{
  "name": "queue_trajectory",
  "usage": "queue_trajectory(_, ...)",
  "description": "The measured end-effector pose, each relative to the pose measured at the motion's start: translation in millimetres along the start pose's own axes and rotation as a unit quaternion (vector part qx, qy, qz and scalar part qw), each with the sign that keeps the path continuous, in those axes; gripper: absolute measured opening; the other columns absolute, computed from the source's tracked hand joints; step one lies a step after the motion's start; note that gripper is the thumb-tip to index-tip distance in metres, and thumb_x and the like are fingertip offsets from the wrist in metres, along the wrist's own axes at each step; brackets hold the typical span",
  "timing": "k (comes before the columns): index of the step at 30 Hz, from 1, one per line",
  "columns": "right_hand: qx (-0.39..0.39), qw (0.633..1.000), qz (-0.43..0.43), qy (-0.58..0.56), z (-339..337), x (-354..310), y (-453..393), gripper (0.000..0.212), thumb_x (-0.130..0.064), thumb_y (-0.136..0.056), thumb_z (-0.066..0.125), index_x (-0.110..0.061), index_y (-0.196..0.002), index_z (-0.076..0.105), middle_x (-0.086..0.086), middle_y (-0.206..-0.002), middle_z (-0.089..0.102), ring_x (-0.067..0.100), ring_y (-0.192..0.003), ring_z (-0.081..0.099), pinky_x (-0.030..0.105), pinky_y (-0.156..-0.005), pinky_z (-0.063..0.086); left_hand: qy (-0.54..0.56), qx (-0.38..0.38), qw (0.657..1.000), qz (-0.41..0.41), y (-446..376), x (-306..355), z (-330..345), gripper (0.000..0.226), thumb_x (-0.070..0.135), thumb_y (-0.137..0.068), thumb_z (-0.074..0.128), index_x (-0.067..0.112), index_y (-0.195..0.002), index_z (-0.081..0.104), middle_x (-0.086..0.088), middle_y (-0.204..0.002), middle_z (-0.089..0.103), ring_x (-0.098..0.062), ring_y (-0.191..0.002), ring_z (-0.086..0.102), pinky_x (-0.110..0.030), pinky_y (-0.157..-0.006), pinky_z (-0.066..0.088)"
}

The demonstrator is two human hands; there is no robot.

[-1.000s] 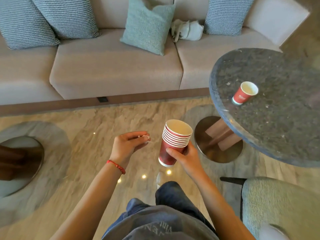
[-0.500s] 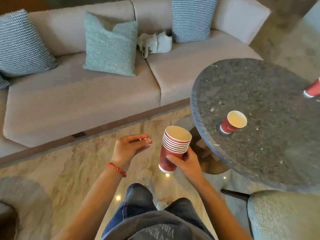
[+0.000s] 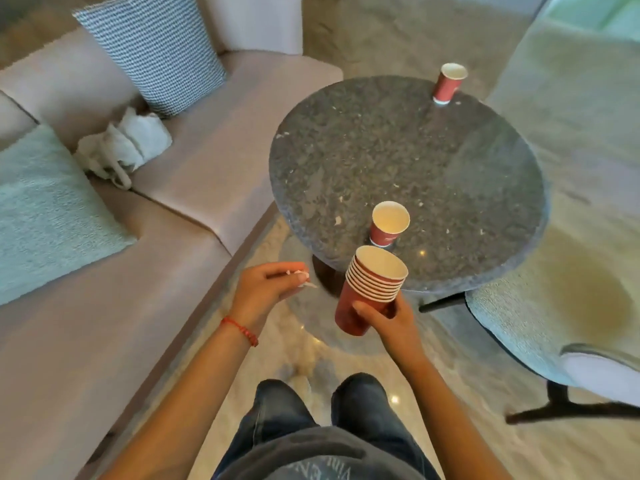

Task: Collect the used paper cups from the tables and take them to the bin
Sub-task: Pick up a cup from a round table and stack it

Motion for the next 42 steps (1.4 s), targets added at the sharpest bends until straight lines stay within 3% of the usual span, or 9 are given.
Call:
queue_trajectory(5,0.085,0.996,0.000,-0.020,-29.0,-5.4,-0.1,0.044,-0.010,-0.076,0.073,-0.035,-0.105,0.053,-0.013,-0.106,0.063,-0.010,-0.092,0.062,0.009,-0.068,0.050,-0.021,-0.092,0.995,-0.016,-24.4,9.8,38.5,0.016,-0.008,-0.076,0.066,0.000,-0.090,0.069,-0.003,-0.075,0.074,-0.011,-0.069,0.071,-0.018,-0.066,0.056)
queue_trajectory(10,0.127,0.992,-0.015,-0.023,-52.0,-14.8,-16.7,0.043,-0.010,-0.077,0.072,-0.036,-0.105,0.052,-0.017,-0.105,0.062,-0.010,-0.092,0.062,0.009,-0.068,0.050,-0.023,-0.124,0.992,-0.014,-49.9,18.8,69.3,0.015,-0.009,-0.076,0.065,0.001,-0.087,0.068,-0.001,-0.071,0.074,-0.011,-0.068,0.071,-0.018,-0.066,0.056)
queue_trajectory(17,0.106,0.993,-0.048,-0.020,-70.4,-36.1,-72.4,0.040,-0.010,-0.076,0.074,-0.033,-0.103,0.055,-0.016,-0.098,0.067,-0.006,-0.093,0.063,0.010,-0.070,0.050,-0.028,-0.110,0.994,-0.004,-80.8,25.6,95.9,0.017,-0.009,-0.076,0.066,-0.002,-0.091,0.068,-0.008,-0.078,0.073,-0.012,-0.068,0.071,-0.019,-0.064,0.056)
queue_trajectory(21,0.096,0.994,-0.058,-0.012,-73.9,-46.6,-109.9,0.046,-0.018,-0.075,0.076,-0.033,-0.111,0.051,-0.017,-0.108,0.061,-0.002,-0.098,0.061,0.012,-0.074,0.051,-0.040,-0.091,0.995,-0.002,-98.5,28.0,103.3,0.018,-0.006,-0.076,0.066,0.000,-0.093,0.069,-0.009,-0.086,0.072,-0.013,-0.073,0.071,-0.019,-0.064,0.056)
queue_trajectory(27,0.089,0.994,-0.056,0.014,-65.7,-41.4,-151.4,0.062,-0.020,-0.075,0.077,-0.029,-0.125,0.041,-0.014,-0.117,0.056,0.005,-0.107,0.056,0.017,-0.085,0.050,-0.077,-0.067,0.994,-0.026,-120.4,18.4,95.9,0.024,0.006,-0.077,0.070,0.003,-0.101,0.070,-0.011,-0.100,0.072,-0.024,-0.093,0.068,-0.030,-0.079,0.057)
queue_trajectory(31,0.106,0.990,-0.073,0.048,-58.9,-34.4,-165.7,0.064,-0.023,-0.073,0.078,-0.040,-0.120,0.038,-0.029,-0.112,0.051,-0.010,-0.104,0.053,0.005,-0.081,0.046,-0.075,-0.068,0.994,-0.045,-134.7,16.2,89.7,0.022,0.002,-0.077,0.070,0.001,-0.099,0.070,-0.017,-0.100,0.071,-0.028,-0.095,0.068,-0.038,-0.085,0.054)
queue_trajectory(35,0.129,0.985,-0.083,0.084,-55.2,-29.1,-166.2,0.064,-0.023,-0.071,0.080,-0.047,-0.113,0.038,-0.033,-0.111,0.047,-0.029,-0.100,0.044,-0.005,-0.078,0.037,-0.072,-0.090,0.992,-0.047,-145.0,24.6,89.1,0.018,-0.002,-0.076,0.070,0.004,-0.093,0.071,-0.011,-0.090,0.073,-0.021,-0.085,0.071,-0.025,-0.071,0.058)
queue_trajectory(38,0.139,0.982,-0.078,0.097,-55.1,-20.6,-167.8,0.064,-0.024,-0.069,0.082,-0.049,-0.110,0.040,-0.030,-0.112,0.047,-0.024,-0.102,0.046,-0.005,-0.079,0.036,-0.069,-0.094,0.992,-0.051,-150.1,28.0,91.4,0.016,-0.003,-0.075,0.070,0.006,-0.088,0.072,-0.006,-0.085,0.074,-0.017,-0.081,0.071,-0.020,-0.066,0.057)
queue_trajectory(42,0.153,0.982,-0.057,0.095,-56.8,-8.8,-171.5,0.065,-0.026,-0.068,0.082,-0.048,-0.112,0.039,-0.022,-0.115,0.050,-0.012,-0.105,0.050,0.001,-0.081,0.039,-0.079,-0.097,0.990,-0.062,-155.0,27.5,95.8,0.015,-0.001,-0.075,0.070,0.010,-0.085,0.071,-0.009,-0.090,0.072,-0.021,-0.086,0.069,-0.024,-0.072,0.058)
Point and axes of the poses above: each hand's wrist, its own y-axis away from the middle knuckle, its own z-axis out of the palm, x = y × z, the point moved 4 cm from there along -y, towards the middle knuckle
